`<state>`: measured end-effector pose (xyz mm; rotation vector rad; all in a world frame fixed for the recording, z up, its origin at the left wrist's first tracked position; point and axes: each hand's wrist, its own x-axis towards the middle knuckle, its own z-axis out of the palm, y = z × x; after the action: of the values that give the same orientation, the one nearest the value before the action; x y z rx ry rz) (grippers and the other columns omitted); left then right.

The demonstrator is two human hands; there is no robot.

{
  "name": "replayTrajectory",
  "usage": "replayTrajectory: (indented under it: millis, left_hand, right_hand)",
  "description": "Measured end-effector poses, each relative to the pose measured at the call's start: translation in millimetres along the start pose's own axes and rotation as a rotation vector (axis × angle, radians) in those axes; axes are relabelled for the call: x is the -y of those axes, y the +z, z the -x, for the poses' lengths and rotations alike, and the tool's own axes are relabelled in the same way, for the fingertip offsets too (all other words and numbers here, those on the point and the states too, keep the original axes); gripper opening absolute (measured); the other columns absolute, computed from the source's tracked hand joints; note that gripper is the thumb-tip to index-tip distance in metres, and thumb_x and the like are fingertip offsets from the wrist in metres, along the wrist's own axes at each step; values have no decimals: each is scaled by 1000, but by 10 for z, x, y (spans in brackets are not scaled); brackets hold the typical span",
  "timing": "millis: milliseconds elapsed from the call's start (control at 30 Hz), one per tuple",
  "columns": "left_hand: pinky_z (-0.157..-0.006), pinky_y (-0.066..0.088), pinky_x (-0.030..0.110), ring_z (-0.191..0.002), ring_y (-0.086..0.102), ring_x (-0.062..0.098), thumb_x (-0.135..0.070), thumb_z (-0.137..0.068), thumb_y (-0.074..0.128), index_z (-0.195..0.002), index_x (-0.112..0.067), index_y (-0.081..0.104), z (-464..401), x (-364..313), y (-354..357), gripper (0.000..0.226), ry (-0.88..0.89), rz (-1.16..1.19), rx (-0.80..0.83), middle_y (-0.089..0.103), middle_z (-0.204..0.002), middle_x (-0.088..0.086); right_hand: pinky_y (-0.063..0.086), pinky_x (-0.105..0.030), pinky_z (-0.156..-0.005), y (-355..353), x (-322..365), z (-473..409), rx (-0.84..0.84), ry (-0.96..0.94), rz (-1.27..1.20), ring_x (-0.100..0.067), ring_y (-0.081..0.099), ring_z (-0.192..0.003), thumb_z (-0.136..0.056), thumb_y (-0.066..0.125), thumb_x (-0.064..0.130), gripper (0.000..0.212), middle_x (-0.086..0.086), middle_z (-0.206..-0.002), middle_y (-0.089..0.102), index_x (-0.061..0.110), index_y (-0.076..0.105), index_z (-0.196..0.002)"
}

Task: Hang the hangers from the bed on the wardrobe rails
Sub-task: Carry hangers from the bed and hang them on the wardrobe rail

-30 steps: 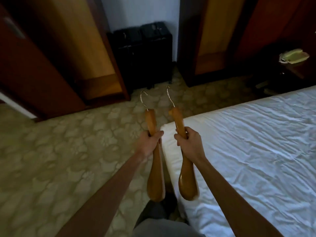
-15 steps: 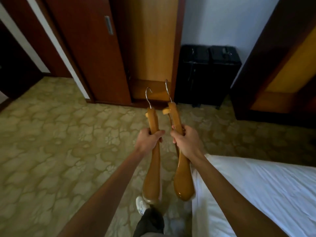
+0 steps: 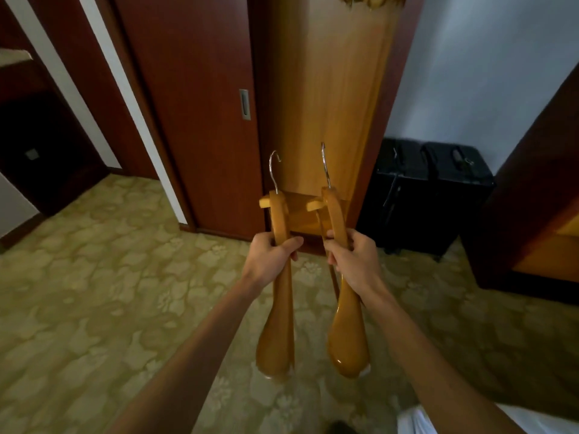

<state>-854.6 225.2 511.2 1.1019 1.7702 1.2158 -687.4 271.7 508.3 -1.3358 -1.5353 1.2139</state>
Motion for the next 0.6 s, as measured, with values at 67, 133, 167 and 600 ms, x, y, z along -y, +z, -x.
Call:
replayTrajectory:
  millis: [67, 133, 167, 600]
  left_hand:
    - [-43, 37, 12, -41, 48, -2, -33, -90, 70, -63, -11, 68, -305, 51, -46, 35, -10, 6, 16, 53, -44, -15]
    - [-43, 37, 12, -42, 48, -3, -32, -90, 70, -64, -11, 67, -549, 78, -61, 34, -20, 15, 28, 53, -44, -16]
    - [-44, 37, 12, -43, 49, -3, -33, -90, 69, -64, -12, 67, -713, 90, -68, 34, -25, 15, 38, 54, -45, -16]
    - [-50, 47, 16, -51, 60, 3, -29, -91, 69, -72, -7, 68, -3658, -683, -359, 30, 31, 48, 80, 65, -62, -3]
  right_hand:
    - [50, -28, -60, 94, 12, -238, 2, 30, -10, -12, 61, -57, -88, 68, 22, 18, -2, -68, 67, 25, 68, -107]
    - [49, -28, -59, 171, 11, -439, -7, 45, -12, -11, 60, -56, -88, 68, 23, 18, -1, -67, 67, 26, 68, -105]
    - [50, -29, -59, 223, 12, -584, -12, 50, -10, -11, 60, -56, -87, 68, 24, 17, 0, -65, 67, 26, 69, -105]
    - [48, -26, -67, 810, 804, -3458, -38, 16, -62, -9, 62, -65, -93, 66, 29, 19, 0, -72, 69, 22, 67, -110]
